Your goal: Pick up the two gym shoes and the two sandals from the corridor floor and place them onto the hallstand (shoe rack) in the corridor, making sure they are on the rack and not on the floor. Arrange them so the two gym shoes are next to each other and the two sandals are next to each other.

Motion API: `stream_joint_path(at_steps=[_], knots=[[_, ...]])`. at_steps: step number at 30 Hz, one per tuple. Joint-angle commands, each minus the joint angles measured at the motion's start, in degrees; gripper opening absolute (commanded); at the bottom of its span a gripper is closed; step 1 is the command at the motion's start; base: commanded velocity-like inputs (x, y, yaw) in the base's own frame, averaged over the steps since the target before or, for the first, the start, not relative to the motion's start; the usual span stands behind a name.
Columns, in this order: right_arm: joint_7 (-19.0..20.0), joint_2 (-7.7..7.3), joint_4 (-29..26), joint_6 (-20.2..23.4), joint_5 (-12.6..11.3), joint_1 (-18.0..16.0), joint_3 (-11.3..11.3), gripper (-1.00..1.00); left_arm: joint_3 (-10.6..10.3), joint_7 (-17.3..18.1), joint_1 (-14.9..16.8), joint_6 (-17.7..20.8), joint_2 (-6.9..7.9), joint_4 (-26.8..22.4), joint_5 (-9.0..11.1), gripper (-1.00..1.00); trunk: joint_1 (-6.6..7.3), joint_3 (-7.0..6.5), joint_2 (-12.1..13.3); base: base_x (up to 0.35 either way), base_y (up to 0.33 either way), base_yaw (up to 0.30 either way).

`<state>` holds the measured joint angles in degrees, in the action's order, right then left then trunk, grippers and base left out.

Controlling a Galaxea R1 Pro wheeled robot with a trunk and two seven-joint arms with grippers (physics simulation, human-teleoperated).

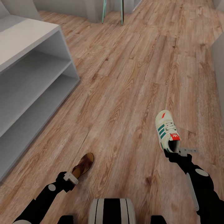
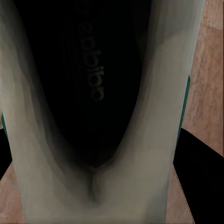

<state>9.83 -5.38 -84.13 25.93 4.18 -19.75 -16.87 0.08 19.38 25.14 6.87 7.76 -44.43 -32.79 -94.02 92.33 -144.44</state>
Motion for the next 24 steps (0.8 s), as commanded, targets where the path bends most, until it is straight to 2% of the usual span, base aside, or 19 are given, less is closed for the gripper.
stream_joint_path(at_steps=[1,24], knots=[[0.45,0.01,-0.07,0.27,0.44,-0.03,-0.09,-1.0,0.01,0.31,-0.01,0.3,0.02,-0.14,-0.25,1.0,0.0,0.03,-0.01,0.075,-0.1,0.0],[0.45,0.02,-0.07,0.27,0.42,-0.03,-0.04,-1.0,0.01,0.25,-0.01,0.34,0.05,-0.04,-0.25,1.0,0.0,0.03,-0.01,0.01,-0.013,0.0]])
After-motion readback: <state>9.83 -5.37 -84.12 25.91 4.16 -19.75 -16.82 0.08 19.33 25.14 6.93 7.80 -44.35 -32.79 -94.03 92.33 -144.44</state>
